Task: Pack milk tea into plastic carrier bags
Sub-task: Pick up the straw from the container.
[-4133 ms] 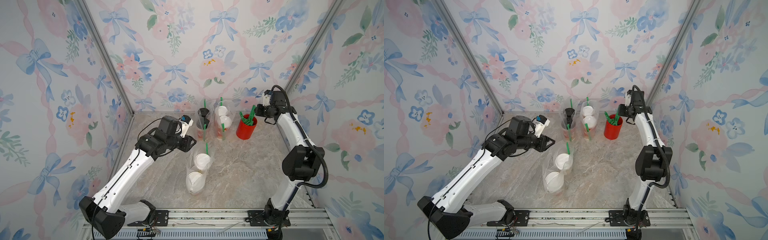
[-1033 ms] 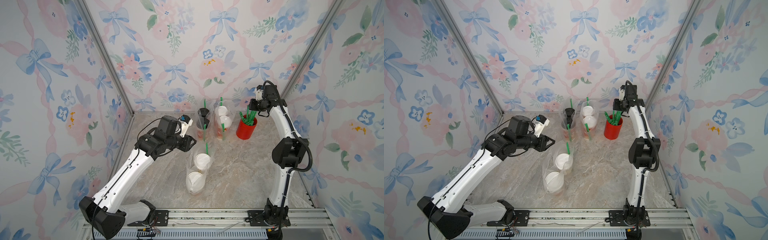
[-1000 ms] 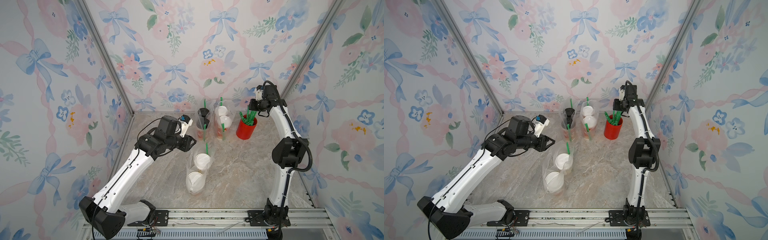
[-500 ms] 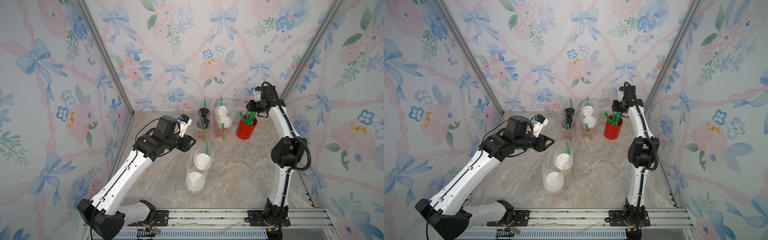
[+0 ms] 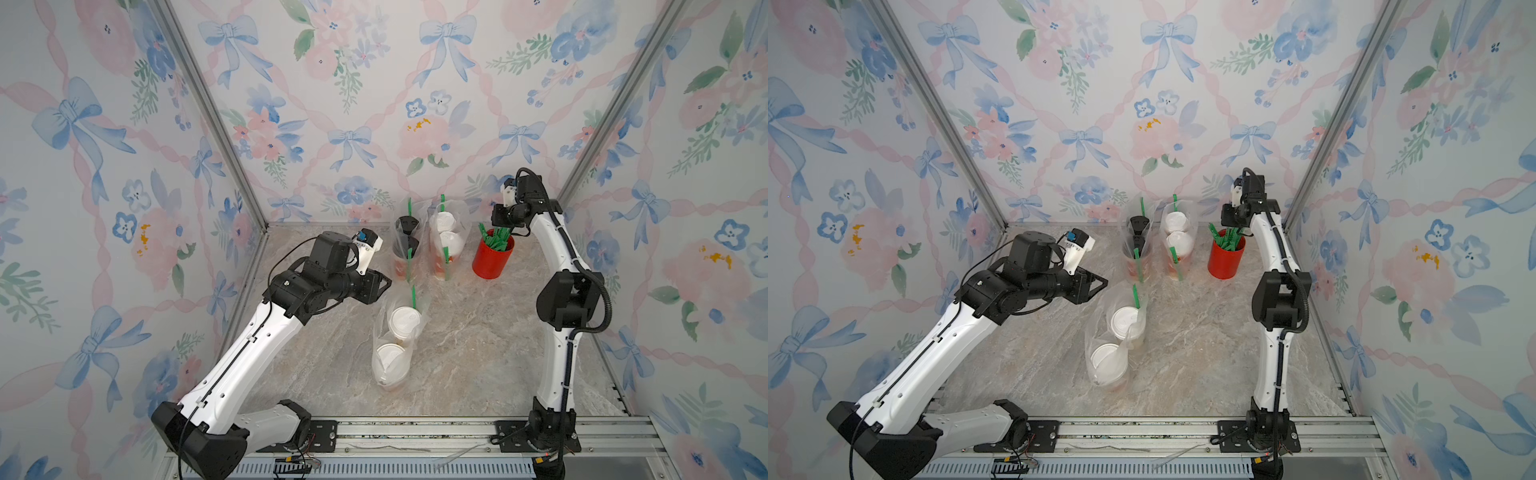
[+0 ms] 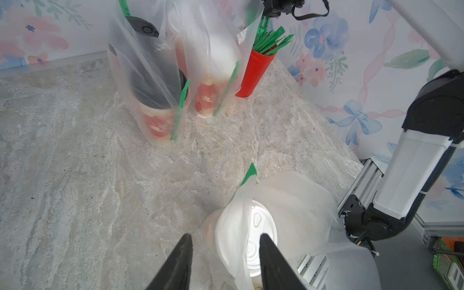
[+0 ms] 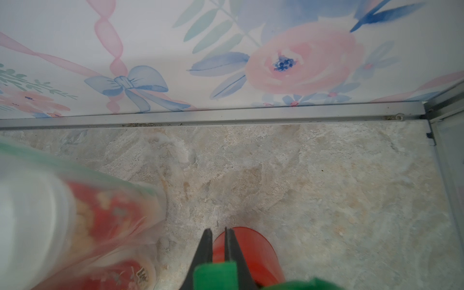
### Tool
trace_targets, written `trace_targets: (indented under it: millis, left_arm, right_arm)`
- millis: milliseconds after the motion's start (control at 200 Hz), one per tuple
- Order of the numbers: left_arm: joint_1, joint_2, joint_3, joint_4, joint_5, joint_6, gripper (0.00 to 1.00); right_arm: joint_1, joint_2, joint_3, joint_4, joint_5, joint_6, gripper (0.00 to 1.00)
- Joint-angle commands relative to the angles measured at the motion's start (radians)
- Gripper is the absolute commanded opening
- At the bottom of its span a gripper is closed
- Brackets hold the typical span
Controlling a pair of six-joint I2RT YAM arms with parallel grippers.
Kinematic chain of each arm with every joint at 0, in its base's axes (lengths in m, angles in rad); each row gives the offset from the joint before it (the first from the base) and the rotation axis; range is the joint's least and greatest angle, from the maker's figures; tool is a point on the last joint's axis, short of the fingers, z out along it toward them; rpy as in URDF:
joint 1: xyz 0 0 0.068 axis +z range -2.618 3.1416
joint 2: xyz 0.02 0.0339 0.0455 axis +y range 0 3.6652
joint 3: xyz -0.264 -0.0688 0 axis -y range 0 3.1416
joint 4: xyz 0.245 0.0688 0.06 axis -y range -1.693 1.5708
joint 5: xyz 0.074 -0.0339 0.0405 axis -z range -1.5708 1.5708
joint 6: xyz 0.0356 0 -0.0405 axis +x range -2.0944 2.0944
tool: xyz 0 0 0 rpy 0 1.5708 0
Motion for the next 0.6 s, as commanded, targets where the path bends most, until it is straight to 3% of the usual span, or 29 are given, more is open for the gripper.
trace_targets:
  millis: [0, 595]
  left_arm:
    - [0.01, -0.02, 0.004, 0.002, -0.01, -0.008, 0.47]
    - [0.011, -0.092, -0.008, -0.001, -0.019, -0.062, 0.54]
  right_arm:
    - [0.023, -0.075, 0.026, -0.019, 0.03, -0.01, 0.11]
    - [0.085, -0.419, -0.098, 0.033, 0.113, -0.033, 0.09]
